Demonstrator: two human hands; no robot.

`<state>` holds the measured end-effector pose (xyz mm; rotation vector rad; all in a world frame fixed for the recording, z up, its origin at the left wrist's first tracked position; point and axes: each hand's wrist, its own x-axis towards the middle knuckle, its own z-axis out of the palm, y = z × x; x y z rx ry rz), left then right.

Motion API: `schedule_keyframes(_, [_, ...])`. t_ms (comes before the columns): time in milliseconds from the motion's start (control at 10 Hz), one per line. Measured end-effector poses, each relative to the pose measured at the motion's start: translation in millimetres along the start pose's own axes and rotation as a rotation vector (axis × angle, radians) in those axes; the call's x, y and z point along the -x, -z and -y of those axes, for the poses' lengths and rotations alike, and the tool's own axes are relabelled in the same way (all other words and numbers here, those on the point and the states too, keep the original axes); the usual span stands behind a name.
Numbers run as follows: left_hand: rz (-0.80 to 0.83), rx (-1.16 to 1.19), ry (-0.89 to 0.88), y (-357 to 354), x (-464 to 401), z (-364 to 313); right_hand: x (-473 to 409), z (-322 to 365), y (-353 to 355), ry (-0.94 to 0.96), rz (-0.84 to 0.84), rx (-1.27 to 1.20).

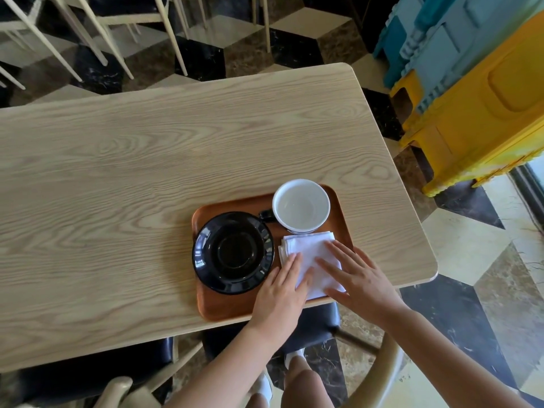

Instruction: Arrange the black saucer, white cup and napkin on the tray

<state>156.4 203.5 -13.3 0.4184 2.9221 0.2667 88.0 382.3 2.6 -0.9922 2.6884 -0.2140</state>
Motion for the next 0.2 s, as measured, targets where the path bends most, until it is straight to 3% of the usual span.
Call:
schedule_keyframes(100, [0.010, -0.021, 0.032, 6, -3, 2, -3, 2, 3, 0.012, 0.017, 0.023])
schedule_keyframes(200, [0.160, 0.077, 0.013, 17, 1, 2, -3, 9, 10, -0.055, 0.189, 0.041])
